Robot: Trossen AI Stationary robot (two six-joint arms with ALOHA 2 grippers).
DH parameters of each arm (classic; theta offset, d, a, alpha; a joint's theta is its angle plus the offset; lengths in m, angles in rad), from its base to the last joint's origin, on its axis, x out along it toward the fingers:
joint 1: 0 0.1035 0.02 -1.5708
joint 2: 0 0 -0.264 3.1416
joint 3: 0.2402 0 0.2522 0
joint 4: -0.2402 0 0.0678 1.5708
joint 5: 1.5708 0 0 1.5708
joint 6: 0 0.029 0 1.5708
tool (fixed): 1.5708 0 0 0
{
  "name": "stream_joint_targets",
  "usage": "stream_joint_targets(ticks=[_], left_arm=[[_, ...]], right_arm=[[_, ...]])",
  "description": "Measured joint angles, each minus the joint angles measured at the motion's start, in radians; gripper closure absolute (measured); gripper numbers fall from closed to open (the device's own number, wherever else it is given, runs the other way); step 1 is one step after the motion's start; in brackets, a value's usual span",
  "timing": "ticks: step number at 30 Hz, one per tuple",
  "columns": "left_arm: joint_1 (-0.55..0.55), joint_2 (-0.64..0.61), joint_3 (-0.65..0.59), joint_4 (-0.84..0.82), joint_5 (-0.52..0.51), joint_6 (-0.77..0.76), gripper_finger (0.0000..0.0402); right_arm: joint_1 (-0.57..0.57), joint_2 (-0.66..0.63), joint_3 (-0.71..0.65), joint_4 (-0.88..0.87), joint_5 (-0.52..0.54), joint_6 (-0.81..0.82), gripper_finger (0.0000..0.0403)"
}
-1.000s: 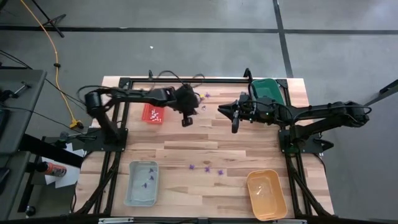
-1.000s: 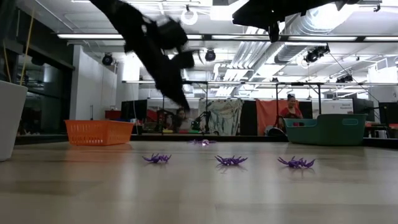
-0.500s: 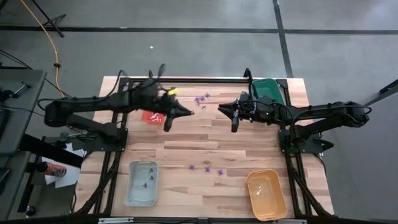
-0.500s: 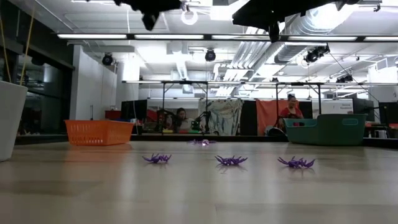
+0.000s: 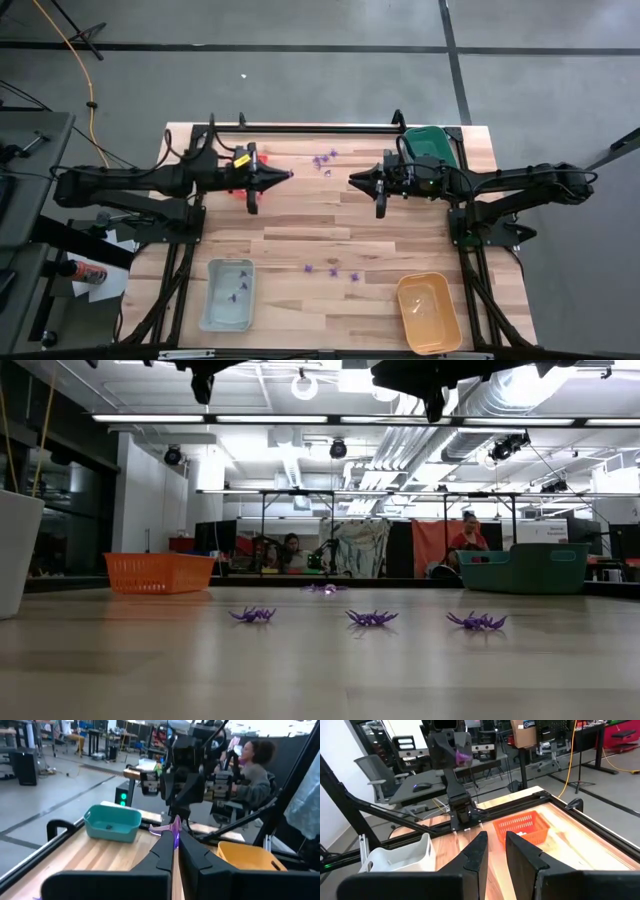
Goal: Sort Halloween decoration
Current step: Put the violet hat toy into the gray bin
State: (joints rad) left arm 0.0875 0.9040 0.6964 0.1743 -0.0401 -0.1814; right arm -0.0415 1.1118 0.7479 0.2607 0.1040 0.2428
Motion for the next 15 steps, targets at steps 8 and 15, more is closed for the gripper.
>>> stream_joint_targets(ticks=[8,15], left_arm=[[0.0,-0.002,0.0,0.01,-0.002,0.0,0.0401],[0.0,-0.002,0.0,0.01,-0.002,0.0,0.0401]], right_arm=[[0.0,0.0,0.0,0.0,0.0,0.002,0.0339],[0.0,0.0,0.0,0.0,0.0,0.002,0.0339]])
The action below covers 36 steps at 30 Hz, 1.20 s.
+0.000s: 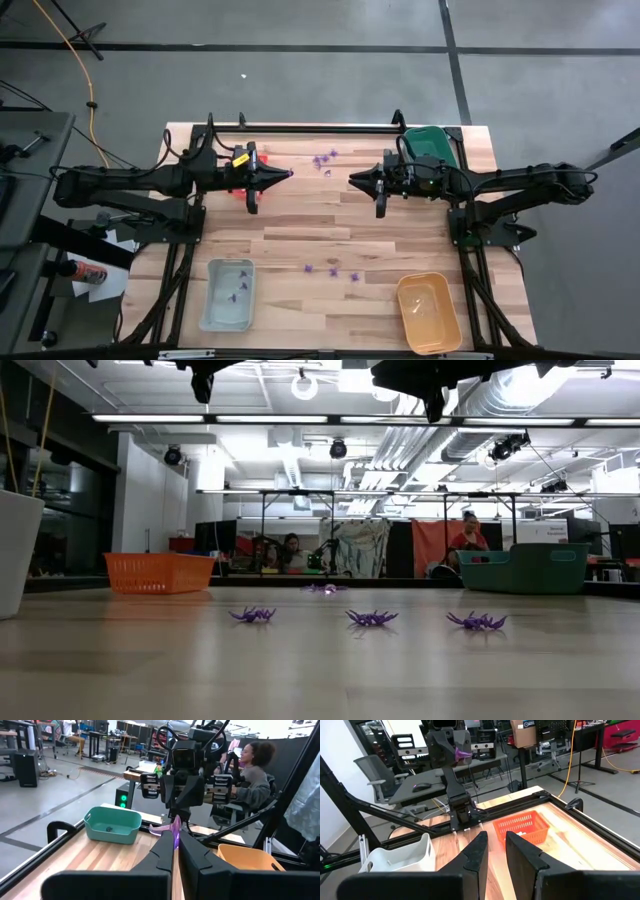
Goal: Sort Halloween decoration
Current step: Put the violet hat toy into the gray bin
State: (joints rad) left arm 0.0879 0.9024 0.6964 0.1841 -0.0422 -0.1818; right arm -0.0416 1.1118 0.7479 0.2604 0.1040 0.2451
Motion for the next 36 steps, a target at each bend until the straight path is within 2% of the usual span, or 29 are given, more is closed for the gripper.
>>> stream_joint_targets(ticks=[7,10,12,14,17,20,23,29,32,36], left_arm=[[0.0,0.0,0.0,0.0,0.001,-0.02,0.0401],[-0.008,0.0,0.0,-0.014,0.044,-0.072,0.0401],[-0.032,0.0,0.007,-0.085,0.097,-0.109,0.0401],[-0.078,0.0,0.036,-0.242,0.121,-0.175,0.0401],[-0.182,0.003,0.076,-0.475,0.121,-0.288,0.0401],[-0.327,0.005,0.08,-0.607,0.114,-0.461,0.0401],[-0.509,0.025,0.082,-0.661,0.051,-0.624,0.0401],[-0.856,0.097,0.082,-0.668,-0.159,-0.814,0.0401],[-0.962,0.143,0.082,-0.717,-0.218,-0.926,0.0401],[-1.032,0.214,0.082,-0.818,-0.229,-1.054,0.0401]], right_arm=[[0.0,0.0,0.0,0.0,0.0,0.0,0.0339],[0.0,0.0,0.0,0.0,0.0,0.0,0.0339],[0.0,0.0,0.0,0.0,0.0,0.0,0.0339],[0.0,0.0,0.0,-0.001,0.001,-0.001,0.0339],[0.0,0.0,0.0,-0.015,0.004,-0.002,0.0339],[0.0,0.0,0.0,-0.038,0.042,-0.002,0.0339],[0.0,0.0,0.0,-0.07,0.079,-0.003,0.0339],[0.0,0.009,0.0,-0.092,0.087,-0.028,0.034],[0.0,0.021,0.0,-0.092,0.088,-0.044,0.0351],[0.0,0.049,0.0,-0.092,0.088,-0.044,0.0381]])
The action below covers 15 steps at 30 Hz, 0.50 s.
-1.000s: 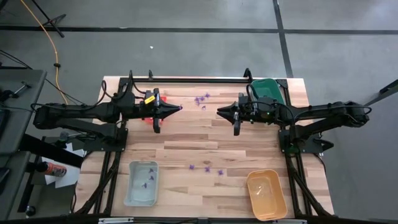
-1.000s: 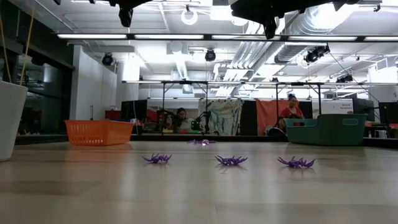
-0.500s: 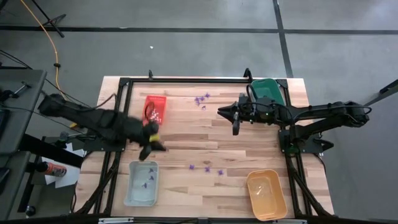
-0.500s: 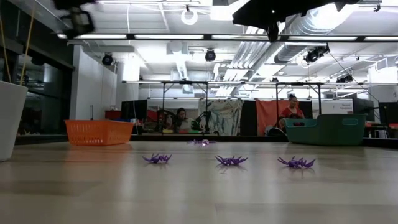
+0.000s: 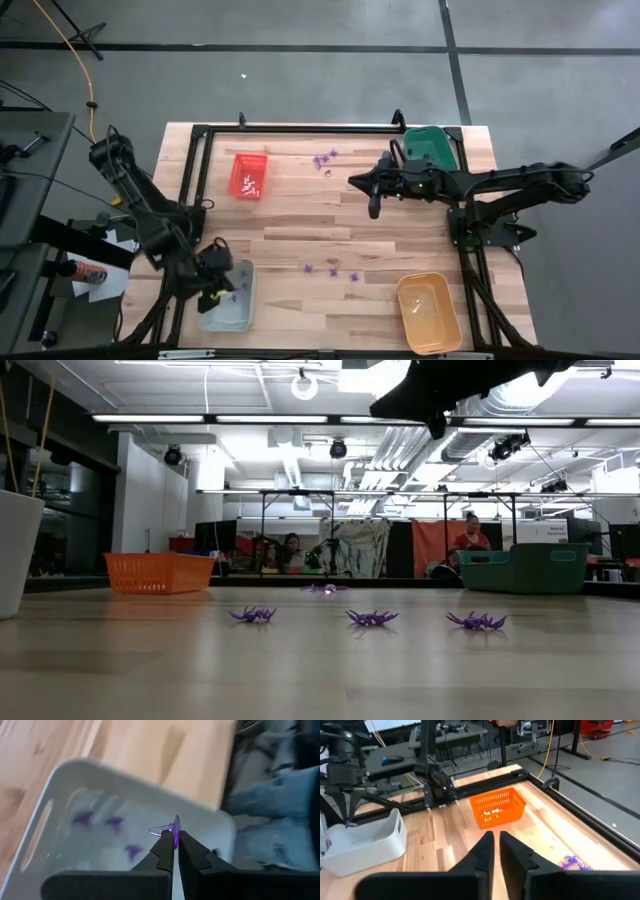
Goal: Sort Halloween decoration
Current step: Put the violet hat toy into the gray bin
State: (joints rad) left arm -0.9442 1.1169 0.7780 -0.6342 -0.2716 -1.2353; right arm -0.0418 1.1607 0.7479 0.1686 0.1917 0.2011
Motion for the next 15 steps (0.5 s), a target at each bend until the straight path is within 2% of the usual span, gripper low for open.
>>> stream_joint_targets(ticks=[3,15], left_arm=[[-0.013,0.049,0.0,-0.038,0.005,-0.018,0.0401],[-0.012,0.243,0.0,-0.083,0.063,0.027,0.0401]], right_arm=[[0.0,0.024,0.0,0.0,0.0,0.004,0.0399],[0.0,0.045,0.0,0.001,-0.002,0.0,0.0402]])
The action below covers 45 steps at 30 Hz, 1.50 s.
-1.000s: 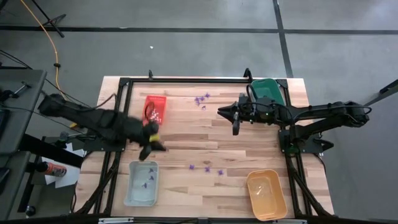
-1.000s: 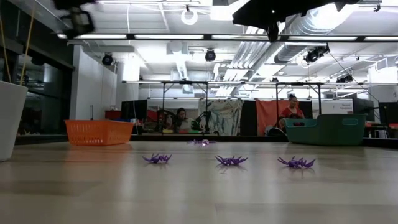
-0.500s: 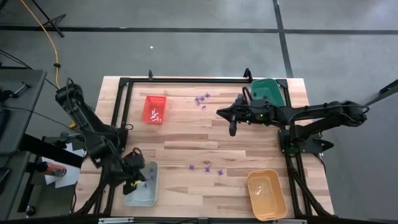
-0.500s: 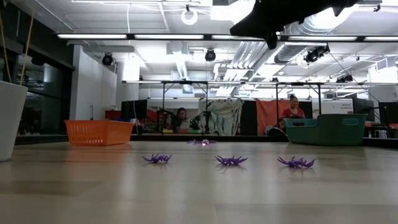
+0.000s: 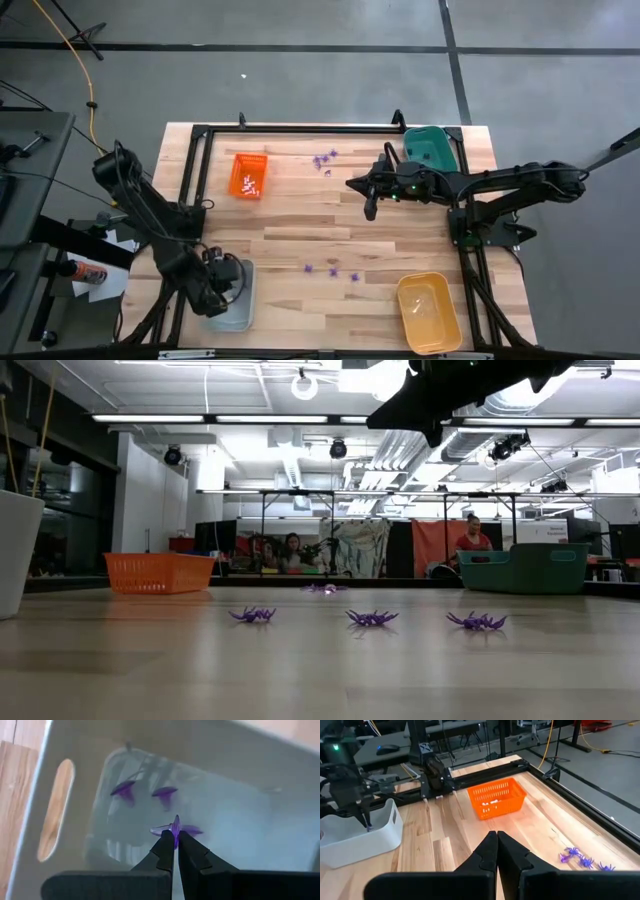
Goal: Sort Halloween decoration
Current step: Put the violet hat toy into the gray bin
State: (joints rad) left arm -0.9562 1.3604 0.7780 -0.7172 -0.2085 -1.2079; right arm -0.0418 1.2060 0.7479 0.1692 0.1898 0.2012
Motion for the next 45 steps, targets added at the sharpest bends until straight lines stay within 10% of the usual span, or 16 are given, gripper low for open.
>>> stream_joint_targets(ticks=[15,30,41,45], left_arm=[[0.0,0.097,0.0,0.002,0.061,0.068,0.039],[0.035,-0.046,0.024,-0.022,0.095,0.079,0.0282],[0.366,-0.469,0.18,-0.008,-0.577,0.568,0.0269],[0.582,-0.563,0.154,0.142,-0.593,0.859,0.0269]], right_arm=[[0.0,0.0,0.0,-0.003,-0.002,0.002,0.0403],[0.0,0.0,0.0,0.002,-0.002,0.0,0.0403],[0.0,-0.019,0.0,0.101,-0.102,0.0,0.0403],[0.0,-0.028,0.0,0.107,-0.104,0.0,0.0403]])
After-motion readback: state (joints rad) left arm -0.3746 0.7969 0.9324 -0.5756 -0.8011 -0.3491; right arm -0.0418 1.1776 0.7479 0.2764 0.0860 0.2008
